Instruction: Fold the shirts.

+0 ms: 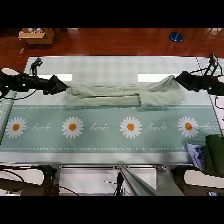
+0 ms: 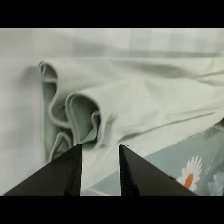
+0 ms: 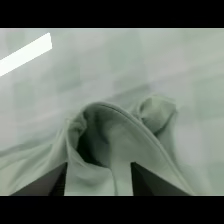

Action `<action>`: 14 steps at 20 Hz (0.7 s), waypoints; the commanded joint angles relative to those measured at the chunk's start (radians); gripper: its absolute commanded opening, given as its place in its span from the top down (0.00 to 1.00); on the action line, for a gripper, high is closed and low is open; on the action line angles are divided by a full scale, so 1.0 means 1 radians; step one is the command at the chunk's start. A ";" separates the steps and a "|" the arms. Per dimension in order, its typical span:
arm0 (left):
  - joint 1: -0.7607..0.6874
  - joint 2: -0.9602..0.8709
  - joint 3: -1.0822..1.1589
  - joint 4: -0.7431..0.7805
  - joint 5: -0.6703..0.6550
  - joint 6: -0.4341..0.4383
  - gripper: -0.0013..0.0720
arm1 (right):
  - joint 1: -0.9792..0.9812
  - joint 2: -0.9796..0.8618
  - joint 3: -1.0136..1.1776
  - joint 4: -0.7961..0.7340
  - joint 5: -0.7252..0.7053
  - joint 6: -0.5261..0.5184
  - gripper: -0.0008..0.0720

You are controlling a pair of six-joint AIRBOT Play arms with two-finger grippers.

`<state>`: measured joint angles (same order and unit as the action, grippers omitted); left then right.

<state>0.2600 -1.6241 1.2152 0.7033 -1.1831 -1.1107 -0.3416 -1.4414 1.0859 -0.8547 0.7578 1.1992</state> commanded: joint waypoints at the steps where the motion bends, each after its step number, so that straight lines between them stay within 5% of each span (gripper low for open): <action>1: 0.049 0.037 0.012 0.086 -0.087 0.000 0.58 | -0.085 0.010 0.091 -0.272 0.227 0.080 0.17; 14: -0.005 0.062 0.011 0.094 -0.123 0.000 0.58 | 0.003 -0.227 0.093 -0.015 0.254 -0.008 0.15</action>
<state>0.2600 -1.5627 1.2255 0.7940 -1.3098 -1.1110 -0.3927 -1.6215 1.1778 -0.9039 1.0191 1.2068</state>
